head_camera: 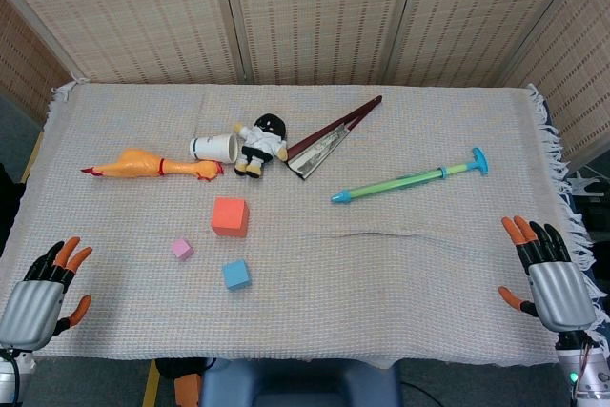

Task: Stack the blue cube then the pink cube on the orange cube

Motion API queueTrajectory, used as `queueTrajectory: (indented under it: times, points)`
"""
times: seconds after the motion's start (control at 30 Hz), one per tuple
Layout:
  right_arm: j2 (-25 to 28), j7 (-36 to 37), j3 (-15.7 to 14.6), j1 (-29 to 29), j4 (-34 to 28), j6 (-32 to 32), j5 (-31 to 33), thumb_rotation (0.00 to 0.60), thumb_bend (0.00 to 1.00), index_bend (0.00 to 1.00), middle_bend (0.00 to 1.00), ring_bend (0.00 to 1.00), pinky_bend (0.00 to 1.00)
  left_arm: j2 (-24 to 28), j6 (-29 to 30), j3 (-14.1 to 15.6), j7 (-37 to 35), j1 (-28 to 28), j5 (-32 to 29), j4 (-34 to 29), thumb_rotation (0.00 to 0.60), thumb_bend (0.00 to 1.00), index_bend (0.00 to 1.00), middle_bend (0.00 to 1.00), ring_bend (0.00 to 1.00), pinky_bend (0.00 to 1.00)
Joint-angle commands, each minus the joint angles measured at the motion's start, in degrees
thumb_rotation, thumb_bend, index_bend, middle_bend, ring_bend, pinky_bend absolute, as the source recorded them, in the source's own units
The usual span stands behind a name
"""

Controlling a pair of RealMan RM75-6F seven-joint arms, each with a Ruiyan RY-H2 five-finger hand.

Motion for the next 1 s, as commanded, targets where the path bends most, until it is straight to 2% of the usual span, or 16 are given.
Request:
queueTrajectory:
  times: [0.03,0.27,0.37,0.47,0.53,0.63,0.8,1.0]
  points:
    - [0.2,0.2,0.0,-0.2,-0.1,0.2,0.0,0.6,0.06,0.0,0.0,0.0,0.0,-0.2,-0.2,0.1,0.3,-0.1,0.1,0.0,0.6,0.36,0.12,0.0,0.0,0.15]
    - [1.0,0.8,0.0,-0.9,-0.8,1.6,-0.5,0.6,0.06,0.0,0.0,0.0,0.0,-1.3,-1.2,0.5,0.1,-0.9,1.2,0.0,0.6,0.36,0.12,0.0,0.0,0.16]
    - [1.4,1.1,0.1,-1.4,-1.1,2.6,-0.7,0.6,0.06,0.0,0.0,0.0,0.0,-2.4,-2.4,1.0,0.7,-1.8,2.9,-0.4,0.6,0.36,0.12,0.03,0.04,0.22]
    - [1.8,1.8,0.1,-1.6,-1.2,2.7,-0.7,0.6,0.06,0.0,0.0,0.0,0.0,-3.1,-5.4,2.0,1.4,-4.0,5.5,-1.4,0.6,0.36,0.12,0.24,0.29,0.46]
    - [2.0,2.1,-0.1,-1.5,-1.4,2.4,-0.7,0.6,0.06,0.0,0.0,0.0,0.0,-3.3,-7.9,2.5,1.9,-5.6,6.8,-2.2,0.6,0.36,0.12,0.43,0.49,0.65]
    - [2.4,2.1,-0.3,-1.5,-1.7,1.7,-0.6,0.6,0.06,0.0,0.0,0.0,0.0,-4.1,-12.5,2.7,3.7,-8.3,7.1,-3.5,0.6,0.36,0.12,0.66,0.68,0.82]
    - [2.7,2.1,-0.7,-1.5,-2.2,1.2,-0.7,0.6,0.06,0.0,0.0,0.0,0.0,-6.8,-18.3,1.8,5.2,-12.3,6.4,-4.4,0.6,0.36,0.14,0.8,0.82,0.93]
    - [3.0,1.7,-1.0,-1.4,-2.6,-0.1,-0.2,0.6,0.06,0.0,0.0,0.0,0.0,-10.3,-21.7,0.6,2.9,-17.0,8.3,-0.8,0.6,0.36,0.15,0.87,0.91,0.99]
